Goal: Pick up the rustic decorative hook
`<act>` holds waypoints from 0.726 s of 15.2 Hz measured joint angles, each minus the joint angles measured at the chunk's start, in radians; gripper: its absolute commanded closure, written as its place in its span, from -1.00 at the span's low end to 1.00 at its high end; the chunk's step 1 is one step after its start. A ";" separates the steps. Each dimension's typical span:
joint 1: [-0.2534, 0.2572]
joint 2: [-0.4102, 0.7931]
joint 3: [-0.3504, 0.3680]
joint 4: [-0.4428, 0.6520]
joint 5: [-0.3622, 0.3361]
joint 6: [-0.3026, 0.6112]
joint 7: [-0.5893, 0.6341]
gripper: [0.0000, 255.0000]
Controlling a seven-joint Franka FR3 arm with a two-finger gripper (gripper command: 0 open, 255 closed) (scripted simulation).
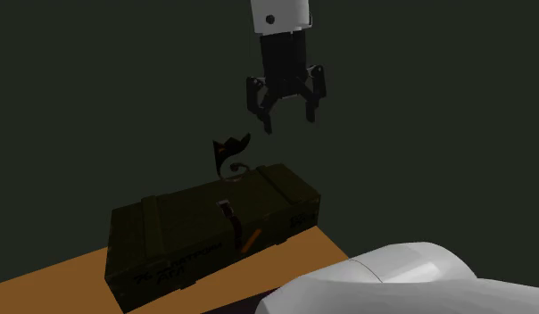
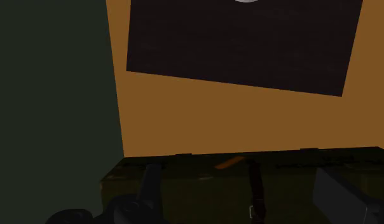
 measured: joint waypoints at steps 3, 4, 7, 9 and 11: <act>-0.009 0.019 0.025 -0.008 0.022 0.024 0.061 -1.00; -0.014 0.039 0.047 -0.004 0.040 0.039 0.109 -1.00; -0.035 0.112 0.106 0.009 0.089 0.095 0.260 -1.00; -0.049 0.165 0.147 0.022 0.118 0.135 0.365 -1.00; -0.067 0.232 0.182 0.048 0.138 0.177 0.466 -1.00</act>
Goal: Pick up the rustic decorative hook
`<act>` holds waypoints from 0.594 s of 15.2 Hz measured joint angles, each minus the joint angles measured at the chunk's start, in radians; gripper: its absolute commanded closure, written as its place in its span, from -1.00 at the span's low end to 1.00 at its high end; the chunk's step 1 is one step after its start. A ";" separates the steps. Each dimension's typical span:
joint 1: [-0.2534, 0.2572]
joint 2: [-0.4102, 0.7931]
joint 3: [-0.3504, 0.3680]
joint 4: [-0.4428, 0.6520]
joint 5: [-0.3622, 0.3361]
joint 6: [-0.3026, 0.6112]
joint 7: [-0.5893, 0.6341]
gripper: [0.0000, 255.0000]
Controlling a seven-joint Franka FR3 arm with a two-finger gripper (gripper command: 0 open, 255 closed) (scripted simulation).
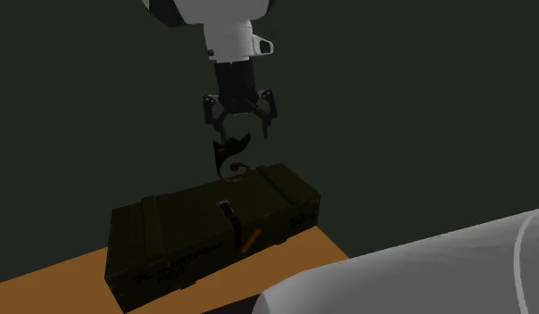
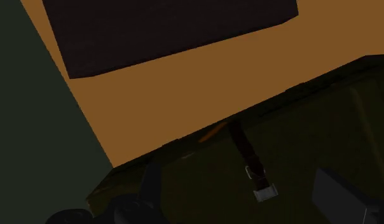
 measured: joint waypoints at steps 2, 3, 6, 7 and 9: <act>-0.019 0.069 0.031 0.030 0.013 0.040 0.097 -1.00; -0.023 0.094 0.051 0.036 0.023 0.061 0.152 -1.00; -0.051 0.216 0.094 0.106 0.025 0.117 0.301 -1.00; -0.058 0.249 0.106 0.123 0.024 0.134 0.351 -1.00; -0.071 0.320 0.128 0.169 0.018 0.163 0.451 -1.00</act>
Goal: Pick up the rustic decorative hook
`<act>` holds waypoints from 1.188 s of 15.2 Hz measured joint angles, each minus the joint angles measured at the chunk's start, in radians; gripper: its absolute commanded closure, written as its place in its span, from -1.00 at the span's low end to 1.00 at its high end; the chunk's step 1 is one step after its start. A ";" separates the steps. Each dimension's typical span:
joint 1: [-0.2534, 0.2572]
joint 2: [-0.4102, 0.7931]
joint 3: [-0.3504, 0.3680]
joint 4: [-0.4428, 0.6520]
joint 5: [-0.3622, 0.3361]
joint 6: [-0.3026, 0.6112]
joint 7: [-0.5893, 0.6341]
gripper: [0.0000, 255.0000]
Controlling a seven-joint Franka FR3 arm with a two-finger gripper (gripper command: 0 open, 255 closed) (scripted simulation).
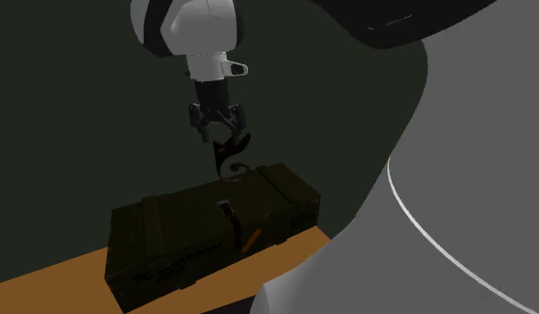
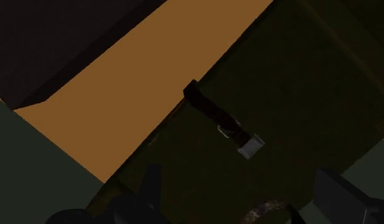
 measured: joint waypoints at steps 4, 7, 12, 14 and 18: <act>-0.022 0.155 0.024 0.107 -0.031 0.052 0.189 -1.00; -0.028 0.285 0.027 0.213 -0.066 0.078 0.329 -1.00; -0.019 0.461 0.007 0.396 -0.110 0.078 0.537 -1.00; -0.013 0.533 -0.009 0.458 -0.125 0.094 0.614 -1.00; -0.008 0.625 -0.035 0.548 -0.139 0.104 0.696 -1.00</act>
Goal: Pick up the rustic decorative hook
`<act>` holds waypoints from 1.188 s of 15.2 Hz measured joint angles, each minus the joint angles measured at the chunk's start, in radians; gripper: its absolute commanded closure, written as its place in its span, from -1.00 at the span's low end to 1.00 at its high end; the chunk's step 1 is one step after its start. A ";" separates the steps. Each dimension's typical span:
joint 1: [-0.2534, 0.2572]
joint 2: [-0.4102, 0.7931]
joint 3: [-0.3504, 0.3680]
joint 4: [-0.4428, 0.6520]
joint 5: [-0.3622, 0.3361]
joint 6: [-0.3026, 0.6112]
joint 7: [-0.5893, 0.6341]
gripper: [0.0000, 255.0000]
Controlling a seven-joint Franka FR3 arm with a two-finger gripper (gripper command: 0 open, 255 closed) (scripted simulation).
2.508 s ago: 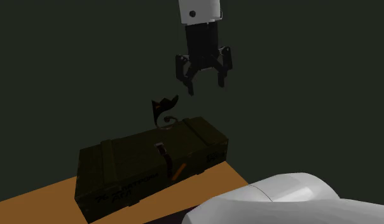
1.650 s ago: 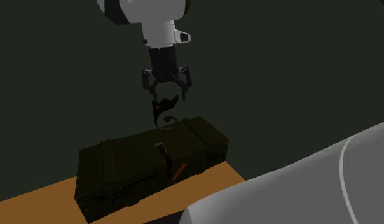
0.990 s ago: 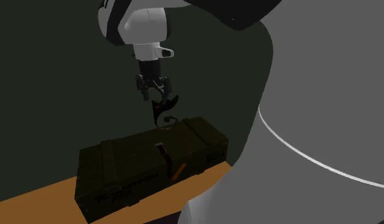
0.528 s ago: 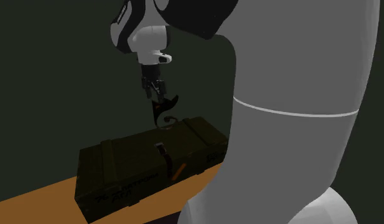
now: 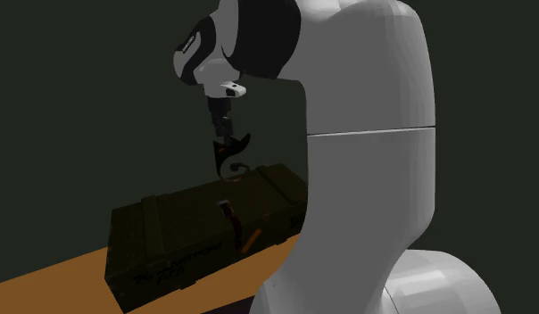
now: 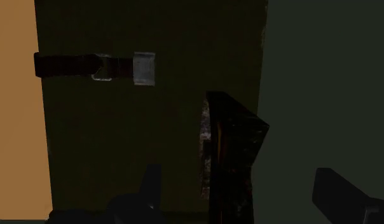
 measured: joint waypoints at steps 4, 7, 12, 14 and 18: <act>0.001 0.017 -0.004 -0.026 -0.005 0.043 0.010 -1.00; 0.001 0.028 -0.005 -0.041 -0.008 0.069 0.012 1.00; 0.000 0.026 -0.006 -0.049 -0.008 0.076 0.012 1.00; 0.000 0.026 -0.006 -0.049 -0.008 0.077 0.012 1.00; 0.001 0.025 -0.005 -0.044 -0.008 0.070 0.012 1.00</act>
